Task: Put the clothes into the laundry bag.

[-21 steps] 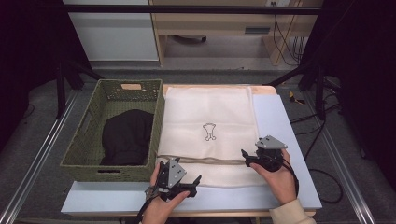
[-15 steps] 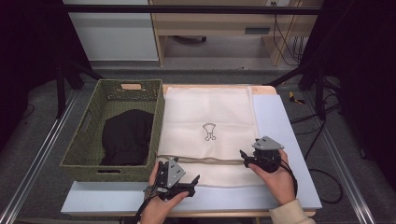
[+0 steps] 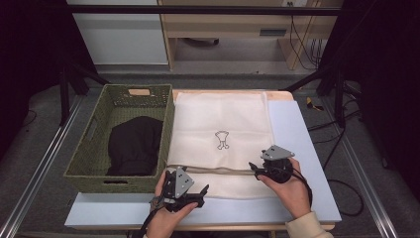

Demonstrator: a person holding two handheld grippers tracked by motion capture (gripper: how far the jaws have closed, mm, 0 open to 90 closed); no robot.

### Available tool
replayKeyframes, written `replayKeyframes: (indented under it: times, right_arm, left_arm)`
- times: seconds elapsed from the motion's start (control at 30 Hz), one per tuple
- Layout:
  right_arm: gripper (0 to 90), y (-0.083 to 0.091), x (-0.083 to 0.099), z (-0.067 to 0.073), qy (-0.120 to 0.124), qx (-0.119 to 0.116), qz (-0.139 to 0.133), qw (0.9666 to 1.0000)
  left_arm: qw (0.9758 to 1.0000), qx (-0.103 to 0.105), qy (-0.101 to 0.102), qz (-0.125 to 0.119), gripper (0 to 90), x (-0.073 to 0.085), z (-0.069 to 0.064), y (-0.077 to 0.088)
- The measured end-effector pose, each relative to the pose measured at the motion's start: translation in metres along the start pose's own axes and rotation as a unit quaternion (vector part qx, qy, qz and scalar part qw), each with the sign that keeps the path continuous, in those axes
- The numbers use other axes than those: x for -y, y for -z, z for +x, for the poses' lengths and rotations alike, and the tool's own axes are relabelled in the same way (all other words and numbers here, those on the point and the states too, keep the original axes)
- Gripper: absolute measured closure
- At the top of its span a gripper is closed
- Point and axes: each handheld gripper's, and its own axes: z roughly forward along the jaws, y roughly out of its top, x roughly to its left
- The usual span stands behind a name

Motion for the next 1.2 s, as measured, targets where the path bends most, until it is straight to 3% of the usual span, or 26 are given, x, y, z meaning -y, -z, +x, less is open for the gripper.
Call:
replayKeyframes:
  times: [0.17,0.33,0.4,0.57,0.63,0.73,0.87,0.9,0.97,1.2]
  right_arm:
    - [52.9,-0.004,-0.018,0.013,0.038,-0.040,-0.001,0.9985]
    - [61.2,-0.014,-0.029,0.026,0.064,-0.075,0.009,0.9951]
    - [66.3,-0.022,-0.036,0.037,0.085,-0.100,0.018,0.9912]
    - [69.1,-0.034,-0.043,0.047,0.111,-0.124,0.032,0.9855]
    - [68.1,-0.042,-0.047,0.055,0.127,-0.144,0.037,0.9808]
    - [64.6,-0.050,-0.052,0.061,0.138,-0.152,0.038,0.9779]
    - [61.4,-0.059,-0.051,0.064,0.143,-0.148,0.052,0.9772]
    - [57.8,-0.063,-0.049,0.066,0.152,-0.143,0.062,0.9760]
    - [55.9,-0.064,-0.048,0.066,0.157,-0.132,0.058,0.9771]
    - [57.6,-0.069,-0.046,0.072,0.180,-0.119,0.066,0.9742]
  left_arm:
    - [1.0000,-0.008,0.002,0.002,12.6,0.002,0.003,0.001]
    - [1.0000,-0.009,-0.001,0.004,15.5,0.002,0.002,0.001]
    - [0.9999,-0.008,-0.001,0.008,16.1,0.002,0.002,0.001]
    - [0.9999,-0.008,-0.006,0.012,17.7,0.003,0.002,0.000]
    - [0.9999,-0.008,-0.005,0.012,18.4,0.003,0.002,0.000]
    - [0.9999,-0.009,-0.005,0.012,18.4,0.004,0.002,-0.001]
    - [0.9999,-0.010,-0.004,0.013,18.4,0.005,0.003,-0.001]
    - [0.9999,-0.009,-0.005,0.013,18.5,0.004,0.003,-0.001]
    - [0.9999,-0.007,-0.006,0.012,18.6,0.004,0.003,-0.001]
    - [0.9999,-0.004,-0.006,0.015,19.4,0.005,0.001,-0.001]
